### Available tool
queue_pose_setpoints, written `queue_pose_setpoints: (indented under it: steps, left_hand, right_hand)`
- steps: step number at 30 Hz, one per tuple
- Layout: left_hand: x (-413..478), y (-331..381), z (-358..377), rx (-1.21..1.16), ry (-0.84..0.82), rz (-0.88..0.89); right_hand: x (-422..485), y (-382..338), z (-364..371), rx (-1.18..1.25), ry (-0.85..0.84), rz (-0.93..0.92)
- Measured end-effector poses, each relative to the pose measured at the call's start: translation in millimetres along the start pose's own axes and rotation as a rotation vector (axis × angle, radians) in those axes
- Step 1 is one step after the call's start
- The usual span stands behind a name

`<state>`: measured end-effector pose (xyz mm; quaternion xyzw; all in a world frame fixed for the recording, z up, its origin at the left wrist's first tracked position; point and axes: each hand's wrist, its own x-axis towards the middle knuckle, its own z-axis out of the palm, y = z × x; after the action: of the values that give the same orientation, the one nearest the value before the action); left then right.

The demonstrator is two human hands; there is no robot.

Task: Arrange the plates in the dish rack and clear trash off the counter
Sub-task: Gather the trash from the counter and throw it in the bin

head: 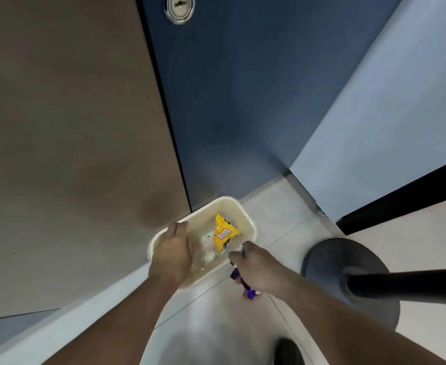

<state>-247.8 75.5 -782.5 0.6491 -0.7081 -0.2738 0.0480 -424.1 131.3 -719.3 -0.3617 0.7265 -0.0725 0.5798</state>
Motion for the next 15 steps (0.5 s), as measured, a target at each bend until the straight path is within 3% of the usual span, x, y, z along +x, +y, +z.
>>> queue_pose_setpoints:
  steps: [4, 10, 15]
  left_hand:
    - [-1.3, -7.3, -12.1, -0.093, 0.149, 0.029]
    - [-2.7, -15.0, -13.0, -0.068, 0.13, 0.063]
    - [-4.1, -8.3, -26.7, -0.03, 0.108, 0.037]
  right_hand:
    - [56.4, -28.2, 21.0, -0.02, 0.107, -0.057]
    - [119.0, -48.2, 39.0, 0.036, 0.186, 0.061]
    - [105.0, -41.4, 21.9, 0.099, 0.214, -0.014]
